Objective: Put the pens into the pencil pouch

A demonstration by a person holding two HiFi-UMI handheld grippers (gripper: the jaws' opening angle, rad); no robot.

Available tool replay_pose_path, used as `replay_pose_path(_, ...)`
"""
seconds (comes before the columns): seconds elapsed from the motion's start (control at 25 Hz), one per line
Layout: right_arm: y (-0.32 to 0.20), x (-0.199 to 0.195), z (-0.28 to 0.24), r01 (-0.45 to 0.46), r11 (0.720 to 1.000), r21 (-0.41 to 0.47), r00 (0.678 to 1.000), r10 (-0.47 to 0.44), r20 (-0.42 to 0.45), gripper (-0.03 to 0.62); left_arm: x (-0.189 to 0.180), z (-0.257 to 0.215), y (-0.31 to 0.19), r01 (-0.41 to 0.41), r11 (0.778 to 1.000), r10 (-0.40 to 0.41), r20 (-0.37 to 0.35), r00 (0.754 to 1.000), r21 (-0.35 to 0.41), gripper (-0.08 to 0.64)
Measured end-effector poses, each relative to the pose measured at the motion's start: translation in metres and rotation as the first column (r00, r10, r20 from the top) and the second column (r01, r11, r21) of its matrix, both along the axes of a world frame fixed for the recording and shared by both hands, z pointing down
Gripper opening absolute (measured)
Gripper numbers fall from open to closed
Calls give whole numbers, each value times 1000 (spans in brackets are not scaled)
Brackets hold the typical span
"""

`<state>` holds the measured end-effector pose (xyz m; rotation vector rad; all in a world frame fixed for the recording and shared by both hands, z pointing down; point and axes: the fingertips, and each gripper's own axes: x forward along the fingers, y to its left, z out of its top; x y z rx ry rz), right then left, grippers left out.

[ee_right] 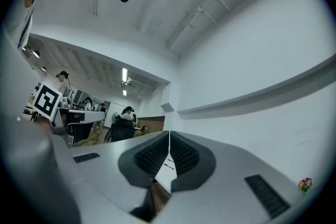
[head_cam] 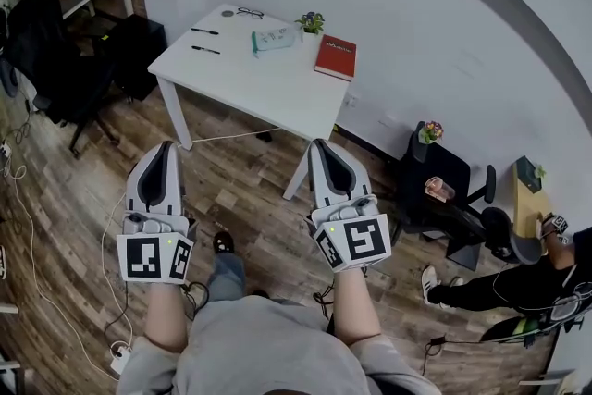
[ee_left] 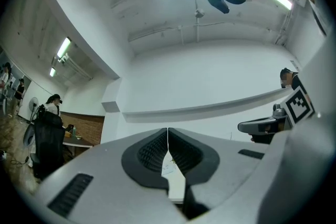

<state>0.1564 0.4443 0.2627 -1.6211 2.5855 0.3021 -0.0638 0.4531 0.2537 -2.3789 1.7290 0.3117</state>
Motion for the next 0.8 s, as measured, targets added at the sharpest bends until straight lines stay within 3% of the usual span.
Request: replay_pose_path(0.8, -191, -39, -7, -130, 991, 5, 991, 130, 1, 29, -42, -6, -210, -71, 997, 70, 30, 997, 11, 28)
